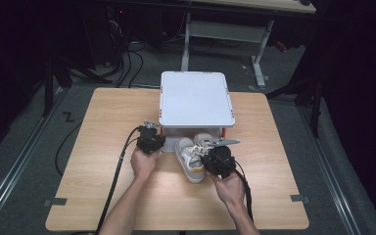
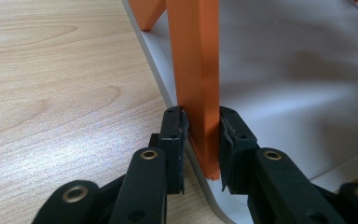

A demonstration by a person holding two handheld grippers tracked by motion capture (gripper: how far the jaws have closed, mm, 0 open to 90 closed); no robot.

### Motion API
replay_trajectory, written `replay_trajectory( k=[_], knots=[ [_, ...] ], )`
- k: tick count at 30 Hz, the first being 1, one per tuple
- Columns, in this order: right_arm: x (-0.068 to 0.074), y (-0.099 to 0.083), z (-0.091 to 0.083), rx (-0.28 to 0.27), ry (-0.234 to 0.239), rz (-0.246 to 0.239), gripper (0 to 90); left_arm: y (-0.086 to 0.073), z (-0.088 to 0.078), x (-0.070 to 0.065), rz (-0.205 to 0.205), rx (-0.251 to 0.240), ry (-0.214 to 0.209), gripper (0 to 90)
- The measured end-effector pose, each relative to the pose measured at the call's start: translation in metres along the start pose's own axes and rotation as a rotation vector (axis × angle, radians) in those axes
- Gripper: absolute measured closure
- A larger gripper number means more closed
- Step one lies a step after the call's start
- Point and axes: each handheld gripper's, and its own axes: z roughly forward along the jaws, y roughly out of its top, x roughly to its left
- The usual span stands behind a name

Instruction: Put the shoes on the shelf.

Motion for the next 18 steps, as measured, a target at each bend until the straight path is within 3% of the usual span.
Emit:
replay_trajectory(
  k=[13,18],
  knots=[
    [-0.01,0.025,0.024,-0.033,-0.055,0.022,82.2,-0.001,0.0,0.0,0.002,-0.005,-0.003,73.5],
    [-0.007,0.032,0.033,-0.045,-0.072,0.023,82.1,-0.001,-0.001,0.0,0.01,0.0,-0.001,73.5]
  ],
)
